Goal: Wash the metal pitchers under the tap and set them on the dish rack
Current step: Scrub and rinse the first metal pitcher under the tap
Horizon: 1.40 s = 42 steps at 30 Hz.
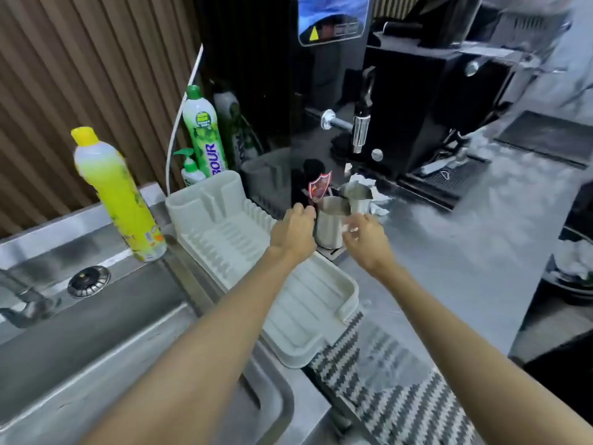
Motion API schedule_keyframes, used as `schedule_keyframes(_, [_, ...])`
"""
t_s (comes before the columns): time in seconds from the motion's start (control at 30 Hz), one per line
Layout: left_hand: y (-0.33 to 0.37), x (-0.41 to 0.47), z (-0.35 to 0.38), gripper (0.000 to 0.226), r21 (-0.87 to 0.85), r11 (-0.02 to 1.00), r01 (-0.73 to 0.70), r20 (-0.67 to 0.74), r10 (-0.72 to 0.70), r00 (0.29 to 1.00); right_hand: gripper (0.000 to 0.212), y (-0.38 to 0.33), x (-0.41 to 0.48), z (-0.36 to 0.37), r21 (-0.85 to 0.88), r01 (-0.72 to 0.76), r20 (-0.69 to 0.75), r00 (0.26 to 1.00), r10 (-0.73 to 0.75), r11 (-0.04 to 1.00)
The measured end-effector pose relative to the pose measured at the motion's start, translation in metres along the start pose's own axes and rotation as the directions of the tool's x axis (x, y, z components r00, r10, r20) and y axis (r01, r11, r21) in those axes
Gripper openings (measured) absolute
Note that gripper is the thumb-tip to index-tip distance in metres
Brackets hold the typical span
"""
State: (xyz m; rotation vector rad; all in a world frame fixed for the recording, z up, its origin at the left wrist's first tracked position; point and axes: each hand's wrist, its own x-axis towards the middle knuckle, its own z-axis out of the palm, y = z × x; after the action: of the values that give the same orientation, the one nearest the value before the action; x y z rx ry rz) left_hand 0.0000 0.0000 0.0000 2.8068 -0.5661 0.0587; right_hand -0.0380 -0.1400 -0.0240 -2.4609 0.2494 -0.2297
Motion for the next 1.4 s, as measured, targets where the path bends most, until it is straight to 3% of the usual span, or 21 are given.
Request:
schedule_keyframes(0.1, [0.013, 0.02, 0.008, 0.059, 0.043, 0.995, -0.095, 0.025, 0.094, 0.995, 0.025, 0.013, 0.008, -0.002, 0.041, -0.022, -0.034, 0.999, 0.023, 0.999])
schedule_keyframes(0.2, [0.02, 0.041, 0.009, 0.078, -0.018, 0.993, -0.114, 0.16, 0.115, 0.98, 0.023, 0.019, 0.015, -0.005, 0.081, -0.091, 0.002, 0.996, 0.091, 0.993])
schedule_keyframes(0.37, [0.016, 0.064, 0.013, 0.09, 0.034, 0.998, -0.06, 0.322, 0.046, 0.945, 0.036, 0.02, 0.023, -0.002, 0.225, -0.316, 0.268, 0.929, 0.253, 0.922])
schedule_keyframes(0.43, [0.016, 0.068, 0.019, 0.084, 0.042, 0.997, -0.058, 0.282, 0.044, 0.959, 0.049, 0.018, 0.021, -0.001, 0.304, -0.365, 0.36, 0.899, 0.249, 0.88])
schedule_keyframes(0.53, [0.019, 0.07, 0.022, 0.077, 0.17, 0.984, -0.055, 0.174, 0.025, 0.984, 0.055, 0.018, 0.022, 0.0, 0.41, -0.42, 0.388, 0.884, 0.261, 0.81])
schedule_keyframes(0.63, [0.024, 0.069, 0.025, 0.078, 0.209, 0.977, 0.053, 0.093, -0.073, 0.993, 0.058, 0.022, 0.027, 0.003, 0.463, -0.44, 0.397, 0.879, 0.264, 0.77])
schedule_keyframes(0.77, [0.028, 0.067, 0.028, 0.072, -0.065, 0.967, 0.245, 0.145, -0.234, 0.961, 0.04, 0.027, 0.029, 0.01, 0.486, -0.435, 0.34, 0.893, 0.294, 0.758])
schedule_keyframes(0.83, [0.029, 0.065, 0.024, 0.049, -0.243, 0.911, 0.334, 0.247, -0.274, 0.929, 0.015, 0.029, 0.03, 0.012, 0.522, -0.42, 0.278, 0.906, 0.318, 0.742])
schedule_keyframes(0.9, [0.031, 0.059, 0.019, 0.031, -0.443, 0.783, 0.436, 0.326, -0.312, 0.892, 0.017, 0.027, 0.03, 0.014, 0.577, -0.443, 0.266, 0.896, 0.355, 0.686])
schedule_keyframes(1.0, [0.035, 0.049, 0.026, 0.02, -0.786, 0.335, 0.52, 0.45, -0.268, 0.852, 0.025, 0.021, 0.033, 0.022, 0.565, -0.455, 0.279, 0.89, 0.36, 0.689])
schedule_keyframes(1.03, [0.035, 0.046, 0.03, 0.026, -0.828, 0.211, 0.519, 0.459, -0.273, 0.845, 0.027, 0.018, 0.034, 0.024, 0.548, -0.443, 0.262, 0.897, 0.357, 0.71])
schedule_keyframes(1.07, [0.035, 0.042, 0.036, 0.03, -0.849, 0.155, 0.505, 0.45, -0.286, 0.846, 0.03, 0.015, 0.034, 0.026, 0.535, -0.429, 0.246, 0.903, 0.351, 0.728])
schedule_keyframes(1.3, [0.014, 0.036, 0.046, 0.03, -0.879, 0.191, 0.436, 0.321, -0.44, 0.839, 0.03, 0.008, 0.032, 0.028, 0.493, -0.374, 0.187, 0.927, 0.324, 0.785])
schedule_keyframes(1.4, [0.009, 0.035, 0.035, 0.029, -0.898, 0.213, 0.385, 0.283, -0.392, 0.876, 0.03, 0.008, 0.028, 0.025, 0.469, -0.303, 0.145, 0.953, 0.266, 0.83])
